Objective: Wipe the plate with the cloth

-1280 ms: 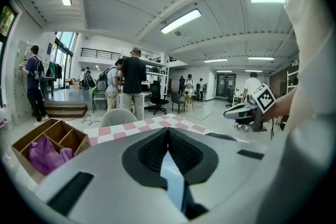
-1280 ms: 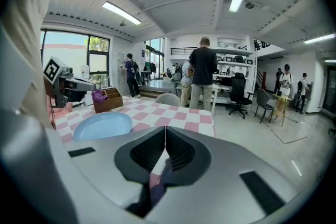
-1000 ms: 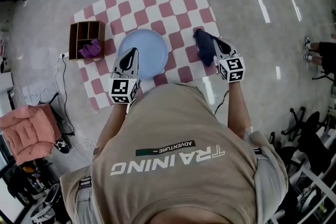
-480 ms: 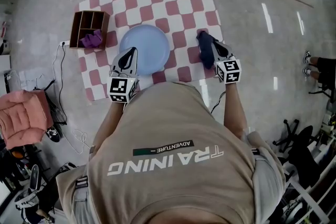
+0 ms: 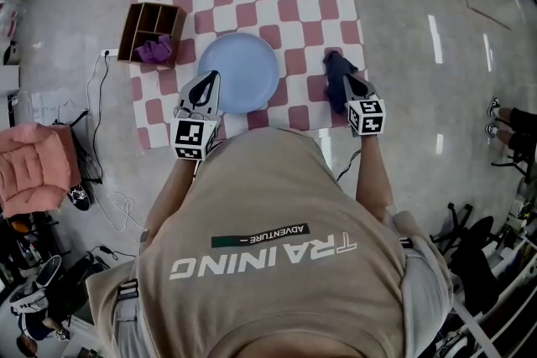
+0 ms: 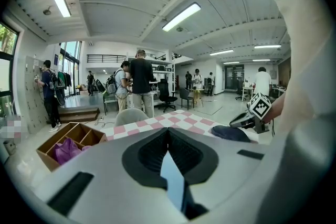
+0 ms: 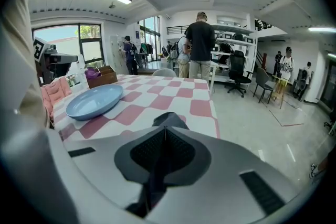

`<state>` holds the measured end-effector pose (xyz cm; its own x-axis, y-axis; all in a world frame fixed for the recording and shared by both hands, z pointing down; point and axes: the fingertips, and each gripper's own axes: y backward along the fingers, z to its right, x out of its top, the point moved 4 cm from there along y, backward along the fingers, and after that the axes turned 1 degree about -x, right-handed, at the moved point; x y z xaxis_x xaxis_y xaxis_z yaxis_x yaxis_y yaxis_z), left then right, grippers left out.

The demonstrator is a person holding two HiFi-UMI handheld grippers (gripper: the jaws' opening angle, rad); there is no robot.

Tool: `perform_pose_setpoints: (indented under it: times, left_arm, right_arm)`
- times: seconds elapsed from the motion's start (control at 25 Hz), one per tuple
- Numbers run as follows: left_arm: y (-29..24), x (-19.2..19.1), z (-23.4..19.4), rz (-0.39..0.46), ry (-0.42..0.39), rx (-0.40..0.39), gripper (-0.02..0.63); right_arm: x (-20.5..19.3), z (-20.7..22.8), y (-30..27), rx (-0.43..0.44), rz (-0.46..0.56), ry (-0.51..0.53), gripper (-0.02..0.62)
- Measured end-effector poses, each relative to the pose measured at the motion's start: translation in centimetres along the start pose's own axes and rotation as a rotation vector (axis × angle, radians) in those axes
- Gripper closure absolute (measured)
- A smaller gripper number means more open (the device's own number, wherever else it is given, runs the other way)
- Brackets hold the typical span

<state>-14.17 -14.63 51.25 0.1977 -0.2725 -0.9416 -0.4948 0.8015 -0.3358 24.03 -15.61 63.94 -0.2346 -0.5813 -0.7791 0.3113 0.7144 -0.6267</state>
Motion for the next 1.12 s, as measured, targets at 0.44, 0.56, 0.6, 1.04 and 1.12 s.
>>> perform_pose_setpoints:
  times: [0.44, 0.56, 0.6, 1.04, 1.12]
  left_arm:
    - [-0.5, -0.1, -0.3, 0.011, 0.038, 0.001, 0.591]
    - [-0.6, -0.1, -0.4, 0.015, 0.043, 0.004, 0.591]
    - [-0.6, -0.1, -0.5, 0.017, 0.045, 0.005, 0.591]
    - [0.2, 0.1, -0.6, 0.035, 0.074, 0.020, 0.591]
    - [0.4, 0.1, -0.6, 0.037, 0.082, 0.022, 0.591]
  right_arm:
    - [0.3, -0.4, -0.2, 0.025, 0.033, -0.007, 0.362]
    - [0.2, -0.2, -0.3, 0.012, 0.029, -0.008, 0.333]
    - [0.1, -0.2, -0.4, 0.010, 0.025, -0.011, 0.333]
    - [-1.5, -0.2, -1.8, 0.008, -0.050, -0.035, 0.333]
    - [-2.2, -0.2, -2.1, 0.002, -0.078, -0.043, 0.333]
